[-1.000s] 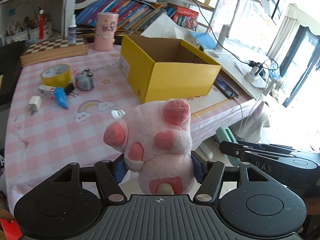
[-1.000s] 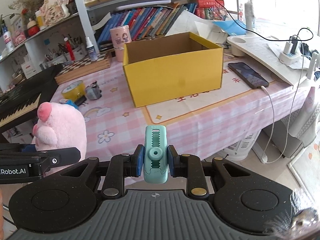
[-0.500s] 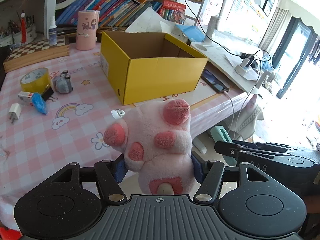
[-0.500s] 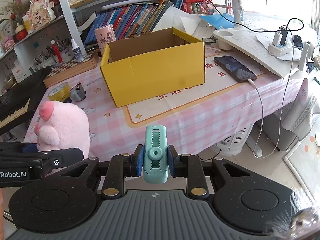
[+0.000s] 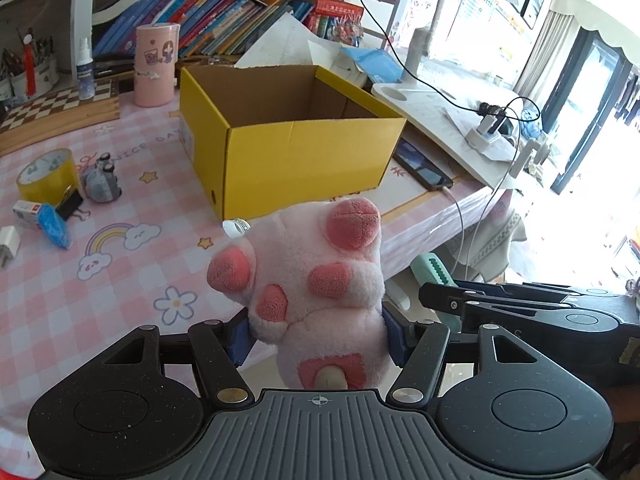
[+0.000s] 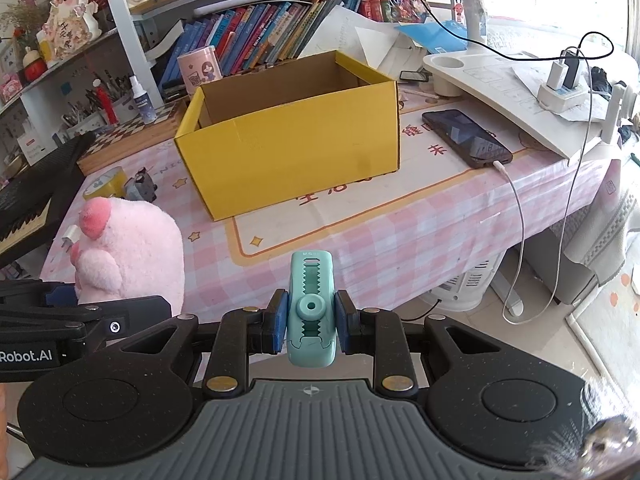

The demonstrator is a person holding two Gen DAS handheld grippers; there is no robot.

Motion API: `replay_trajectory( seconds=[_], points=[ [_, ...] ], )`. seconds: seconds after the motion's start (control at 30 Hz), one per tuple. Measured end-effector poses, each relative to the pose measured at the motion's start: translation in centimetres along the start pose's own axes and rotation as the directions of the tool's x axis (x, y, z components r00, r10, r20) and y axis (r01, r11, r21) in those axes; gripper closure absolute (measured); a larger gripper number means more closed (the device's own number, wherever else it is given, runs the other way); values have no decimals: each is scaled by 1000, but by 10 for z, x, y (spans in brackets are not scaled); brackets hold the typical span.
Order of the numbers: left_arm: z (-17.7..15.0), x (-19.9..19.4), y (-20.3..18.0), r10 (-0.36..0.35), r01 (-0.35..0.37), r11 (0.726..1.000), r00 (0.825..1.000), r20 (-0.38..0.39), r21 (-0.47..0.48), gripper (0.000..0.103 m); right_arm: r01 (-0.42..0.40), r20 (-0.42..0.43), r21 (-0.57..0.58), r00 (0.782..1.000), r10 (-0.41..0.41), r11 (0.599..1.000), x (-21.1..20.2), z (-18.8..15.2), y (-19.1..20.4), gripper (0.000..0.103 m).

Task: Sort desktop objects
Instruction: 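Carry the pig and stapler in both tools over the yellow box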

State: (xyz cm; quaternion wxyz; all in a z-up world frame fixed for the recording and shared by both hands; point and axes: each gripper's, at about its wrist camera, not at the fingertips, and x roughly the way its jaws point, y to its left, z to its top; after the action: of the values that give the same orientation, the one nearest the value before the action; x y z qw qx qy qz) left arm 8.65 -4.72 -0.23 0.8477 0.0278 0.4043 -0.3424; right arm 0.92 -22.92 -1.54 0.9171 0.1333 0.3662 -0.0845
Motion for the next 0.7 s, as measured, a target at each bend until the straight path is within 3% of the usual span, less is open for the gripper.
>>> replay_trajectory(
  seconds=[0.4, 0.7],
  points=[
    [15, 24, -14, -13, 14, 1000, 1000, -9, 15, 40, -8, -39, -17, 999, 7, 1000, 21, 17, -19, 80],
    [40, 35, -23, -6, 5, 1000, 999, 45, 22, 40, -43, -7, -26, 999, 43, 999, 33, 44, -36, 80]
  ],
)
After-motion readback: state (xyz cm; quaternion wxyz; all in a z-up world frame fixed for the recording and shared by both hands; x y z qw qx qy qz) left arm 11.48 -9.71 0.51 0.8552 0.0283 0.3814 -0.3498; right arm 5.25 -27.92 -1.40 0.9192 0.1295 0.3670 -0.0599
